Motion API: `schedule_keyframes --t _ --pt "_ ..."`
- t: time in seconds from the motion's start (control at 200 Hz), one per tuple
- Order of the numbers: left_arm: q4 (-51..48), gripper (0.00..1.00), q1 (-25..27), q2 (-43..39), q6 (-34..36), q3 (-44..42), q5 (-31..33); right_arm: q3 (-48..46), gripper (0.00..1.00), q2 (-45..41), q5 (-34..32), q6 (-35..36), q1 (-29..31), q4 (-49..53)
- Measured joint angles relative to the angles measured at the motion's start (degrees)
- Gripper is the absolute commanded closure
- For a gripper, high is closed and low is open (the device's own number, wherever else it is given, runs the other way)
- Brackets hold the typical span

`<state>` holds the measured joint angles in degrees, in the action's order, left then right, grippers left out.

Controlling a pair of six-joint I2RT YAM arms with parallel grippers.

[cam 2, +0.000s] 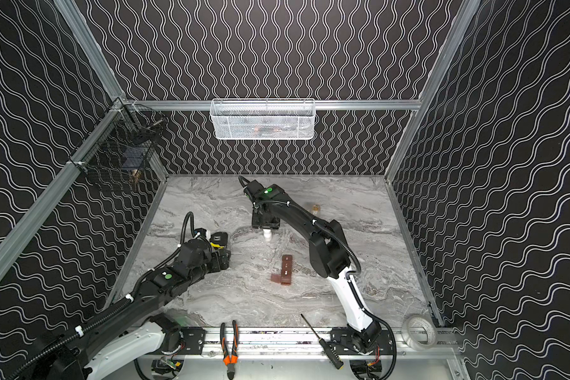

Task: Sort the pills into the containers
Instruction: 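Grasp and lift the white pill bottle cap with the right gripper while the left approaches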

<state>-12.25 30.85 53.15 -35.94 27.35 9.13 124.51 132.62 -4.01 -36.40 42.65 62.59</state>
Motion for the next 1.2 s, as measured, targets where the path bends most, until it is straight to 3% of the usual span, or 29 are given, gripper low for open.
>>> schedule_keyframes --t 0.541,1.201 --pt "1.1 0.11 0.0 0.2 -0.1 -0.3 -1.0 1.9 0.5 2.8 -1.2 -0.2 -0.1 3.4" --pt "1.9 0.1 -0.1 0.9 -0.1 0.0 -1.9 1.5 0.69 2.1 -1.0 -0.2 -0.3 3.4"
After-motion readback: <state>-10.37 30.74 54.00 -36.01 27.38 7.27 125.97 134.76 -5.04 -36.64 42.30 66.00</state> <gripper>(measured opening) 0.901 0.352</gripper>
